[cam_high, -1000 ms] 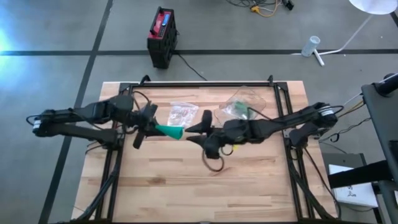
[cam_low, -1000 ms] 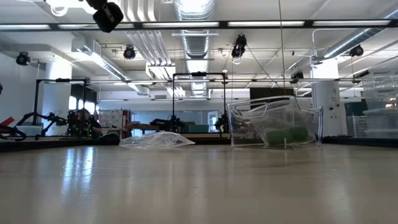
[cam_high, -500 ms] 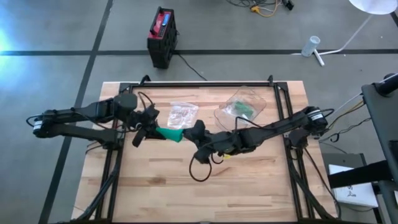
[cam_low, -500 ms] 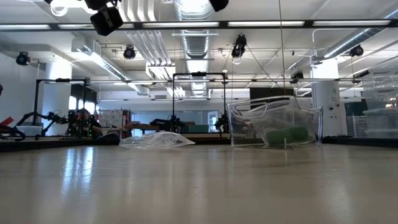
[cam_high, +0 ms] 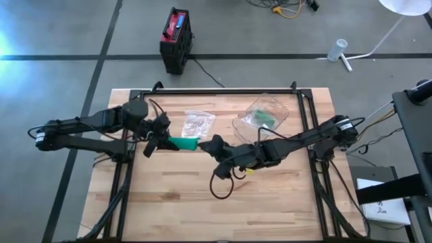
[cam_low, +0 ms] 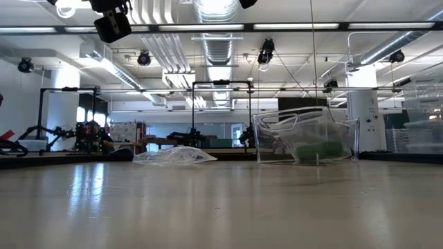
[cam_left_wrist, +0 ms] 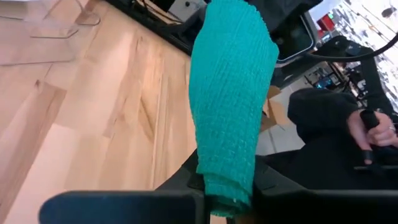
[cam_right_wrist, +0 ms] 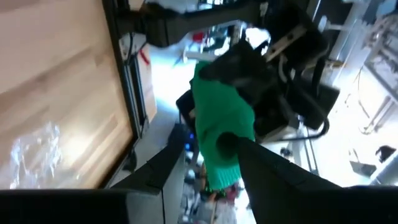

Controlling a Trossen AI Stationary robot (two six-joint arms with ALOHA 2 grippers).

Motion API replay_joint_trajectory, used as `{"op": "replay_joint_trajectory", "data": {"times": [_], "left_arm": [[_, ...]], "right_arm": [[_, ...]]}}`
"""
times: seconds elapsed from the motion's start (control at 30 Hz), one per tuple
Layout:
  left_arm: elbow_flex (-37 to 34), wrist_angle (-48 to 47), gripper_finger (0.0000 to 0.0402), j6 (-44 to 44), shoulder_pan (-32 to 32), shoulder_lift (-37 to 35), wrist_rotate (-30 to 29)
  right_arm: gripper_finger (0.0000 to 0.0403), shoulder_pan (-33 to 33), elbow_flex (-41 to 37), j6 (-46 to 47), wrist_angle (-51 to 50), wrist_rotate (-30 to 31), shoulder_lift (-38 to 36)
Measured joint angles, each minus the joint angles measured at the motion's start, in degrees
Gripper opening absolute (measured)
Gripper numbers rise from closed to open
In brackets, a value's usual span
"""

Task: Roll bandage
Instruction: Roll the dark green bandage

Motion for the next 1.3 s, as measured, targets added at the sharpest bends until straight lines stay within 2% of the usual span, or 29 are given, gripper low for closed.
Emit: {"op": "replay_joint_trajectory", "data": {"times": [0.2,0.7,0.87,1.3], "left_arm": [[0.0,0.62,0.0028,-0.13,-0.01,0.92,1.39],[-0.02,1.54,0.0028,-0.13,-0.17,1.4,3.24],[-0.02,1.82,0.0024,0.65,-0.2,1.6,6.26],[-0.02,2.33,0.0029,0.39,-0.2,2.93,5.41]], "right_arm": [[0.0135,-0.1,0.0,-3.37,0.38,-2.01,0.19],[0.0132,-1.01,-0.02,-3.2,0.58,-4.78,0.33],[0.0123,-1.01,-0.02,-3.22,0.52,-4.81,0.33],[0.0127,-1.01,-0.11,-6.57,1.44,-5.84,0.87]]}}
